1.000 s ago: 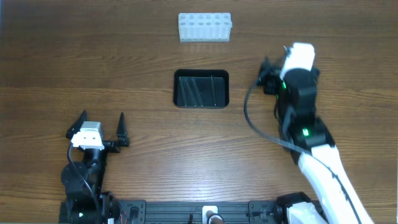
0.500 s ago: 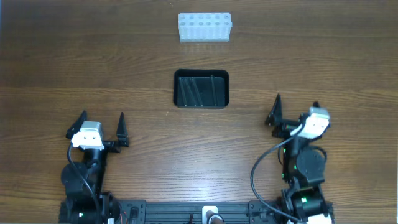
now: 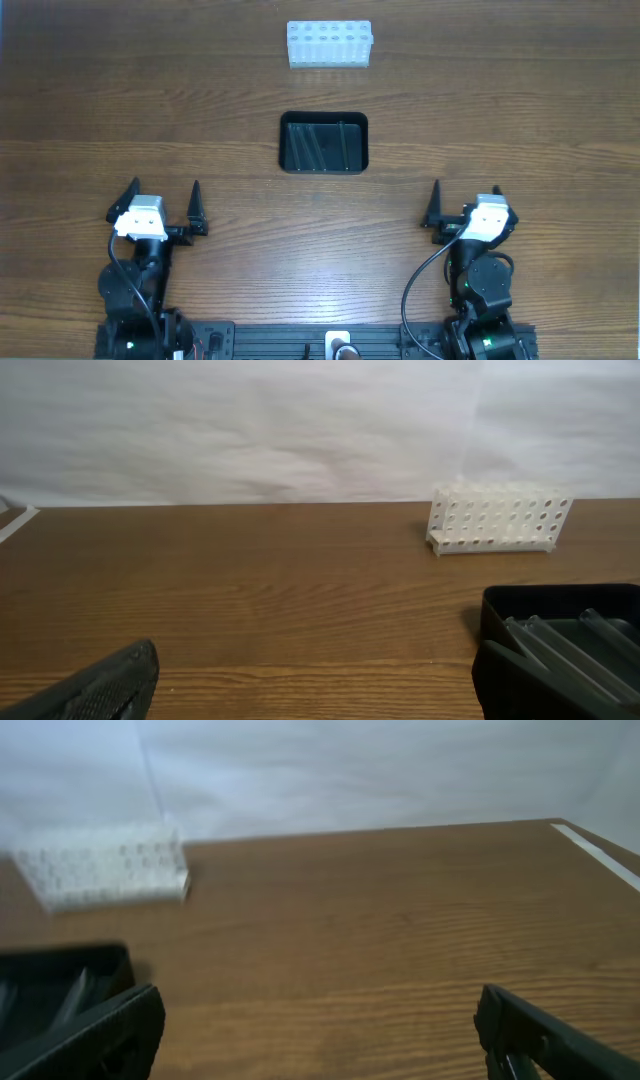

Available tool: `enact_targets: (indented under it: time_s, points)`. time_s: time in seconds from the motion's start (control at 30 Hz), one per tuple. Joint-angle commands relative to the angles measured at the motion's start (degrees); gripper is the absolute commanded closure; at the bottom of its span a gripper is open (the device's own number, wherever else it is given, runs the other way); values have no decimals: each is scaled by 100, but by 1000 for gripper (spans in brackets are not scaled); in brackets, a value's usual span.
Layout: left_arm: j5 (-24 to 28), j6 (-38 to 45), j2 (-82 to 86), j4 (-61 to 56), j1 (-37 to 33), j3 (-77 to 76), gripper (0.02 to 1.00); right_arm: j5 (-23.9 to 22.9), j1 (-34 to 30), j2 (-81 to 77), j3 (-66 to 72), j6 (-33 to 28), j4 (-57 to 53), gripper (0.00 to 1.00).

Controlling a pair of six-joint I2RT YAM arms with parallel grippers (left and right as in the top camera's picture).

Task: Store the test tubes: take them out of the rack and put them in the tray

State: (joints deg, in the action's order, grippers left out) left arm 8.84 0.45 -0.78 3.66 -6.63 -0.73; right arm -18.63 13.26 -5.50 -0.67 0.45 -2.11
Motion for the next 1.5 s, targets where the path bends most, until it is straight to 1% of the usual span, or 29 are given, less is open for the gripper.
enact_targets:
  time_s: [0.03, 0.23, 0.47, 1.5]
  points:
    - [70, 81, 50, -7, -39, 37, 18, -96, 101, 72, 39, -505, -48, 7]
    - [70, 81, 50, -7, -39, 37, 18, -72, -184, 72, 39, -282, -66, 9]
    - [70, 83, 50, -7, -39, 37, 18, -72, -326, 70, 39, -284, -50, 9]
    - [72, 83, 50, -7, -39, 37, 18, -72, -332, 70, 37, -284, -50, 7]
